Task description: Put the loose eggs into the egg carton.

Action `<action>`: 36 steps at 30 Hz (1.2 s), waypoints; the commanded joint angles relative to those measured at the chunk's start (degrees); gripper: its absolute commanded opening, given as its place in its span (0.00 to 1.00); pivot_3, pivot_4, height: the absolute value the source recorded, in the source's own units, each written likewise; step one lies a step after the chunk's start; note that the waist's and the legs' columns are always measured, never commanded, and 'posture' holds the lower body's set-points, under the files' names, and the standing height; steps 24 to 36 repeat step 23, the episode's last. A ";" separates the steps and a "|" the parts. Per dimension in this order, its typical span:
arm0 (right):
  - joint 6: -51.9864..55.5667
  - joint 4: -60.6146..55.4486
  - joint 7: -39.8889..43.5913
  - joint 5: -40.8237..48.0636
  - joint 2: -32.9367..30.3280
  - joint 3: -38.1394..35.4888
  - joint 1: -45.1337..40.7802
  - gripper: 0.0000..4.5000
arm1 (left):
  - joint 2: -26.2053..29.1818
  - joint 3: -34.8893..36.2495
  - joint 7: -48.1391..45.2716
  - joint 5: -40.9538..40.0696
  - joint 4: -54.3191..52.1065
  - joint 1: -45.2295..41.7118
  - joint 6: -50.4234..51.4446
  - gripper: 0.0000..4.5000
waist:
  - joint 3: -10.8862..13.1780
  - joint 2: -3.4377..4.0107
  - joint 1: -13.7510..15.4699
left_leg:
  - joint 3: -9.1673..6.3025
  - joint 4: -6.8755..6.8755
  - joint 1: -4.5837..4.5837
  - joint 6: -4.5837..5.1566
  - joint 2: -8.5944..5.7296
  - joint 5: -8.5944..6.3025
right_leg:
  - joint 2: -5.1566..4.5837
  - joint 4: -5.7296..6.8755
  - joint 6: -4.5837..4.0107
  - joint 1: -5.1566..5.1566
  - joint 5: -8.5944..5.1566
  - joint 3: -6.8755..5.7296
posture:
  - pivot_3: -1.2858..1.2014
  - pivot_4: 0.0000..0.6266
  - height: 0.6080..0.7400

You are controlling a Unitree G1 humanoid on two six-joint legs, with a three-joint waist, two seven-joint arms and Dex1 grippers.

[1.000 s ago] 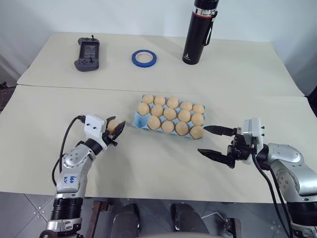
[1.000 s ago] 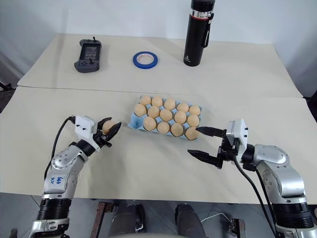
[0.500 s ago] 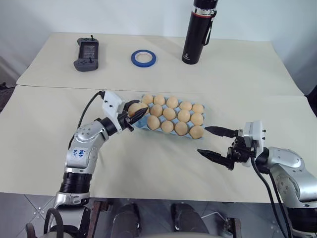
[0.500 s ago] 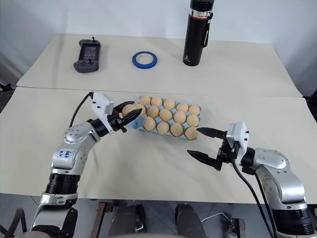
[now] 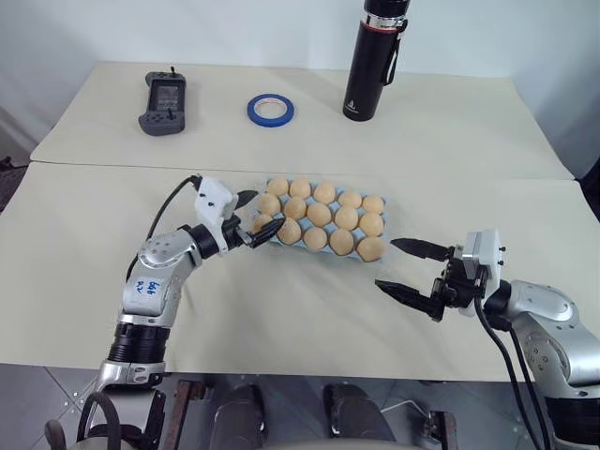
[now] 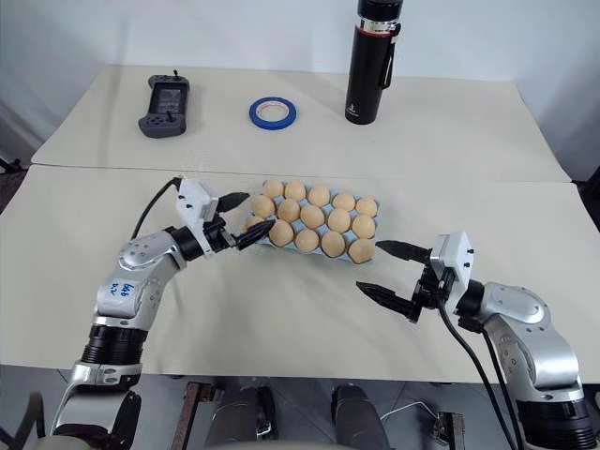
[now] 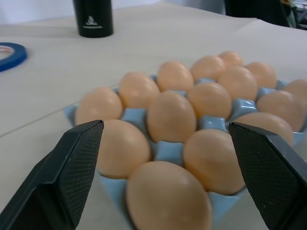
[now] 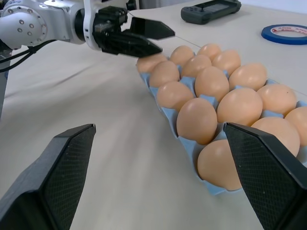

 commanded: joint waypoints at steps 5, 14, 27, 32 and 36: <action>-0.62 0.20 0.82 0.00 0.03 0.10 -2.21 1.00 | 4.06 7.48 -1.91 -8.52 -10.17 4.50 6.32 0.99 | 0.00 0.00 0.00 | 0.09 -0.03 -0.02 -0.02 0.01 0.00 | 0.00 0.09 0.00 -0.10 0.00 0.03 | 0.52 0.24 1.00; -0.55 4.22 4.32 -1.09 -0.62 1.81 -6.59 1.00 | 13.06 9.90 -10.86 -10.49 -13.82 15.98 5.58 0.99 | 0.01 -0.02 -0.32 | 0.19 -0.02 0.00 -0.06 0.01 0.06 | -0.06 0.27 -0.10 -0.24 -0.06 0.06 | 0.52 0.24 1.00; -1.08 8.22 7.51 -2.34 -0.20 3.39 -10.13 1.00 | 16.62 12.08 -15.11 -10.57 -13.91 20.17 2.55 0.99 | 0.01 -0.02 -0.24 | 0.18 -0.11 0.00 -0.07 0.02 -0.01 | -0.13 0.25 -0.19 -0.29 -0.10 0.02 | 0.52 0.24 1.00; -1.08 8.22 7.51 -2.34 -0.20 3.39 -10.13 1.00 | 16.62 12.08 -15.11 -10.57 -13.91 20.17 2.55 0.99 | 0.01 -0.02 -0.24 | 0.18 -0.11 0.00 -0.07 0.02 -0.01 | -0.13 0.25 -0.19 -0.29 -0.10 0.02 | 0.52 0.24 1.00; -1.08 8.22 7.51 -2.34 -0.20 3.39 -10.13 1.00 | 16.62 12.08 -15.11 -10.57 -13.91 20.17 2.55 0.99 | 0.01 -0.02 -0.24 | 0.18 -0.11 0.00 -0.07 0.02 -0.01 | -0.13 0.25 -0.19 -0.29 -0.10 0.02 | 0.52 0.24 1.00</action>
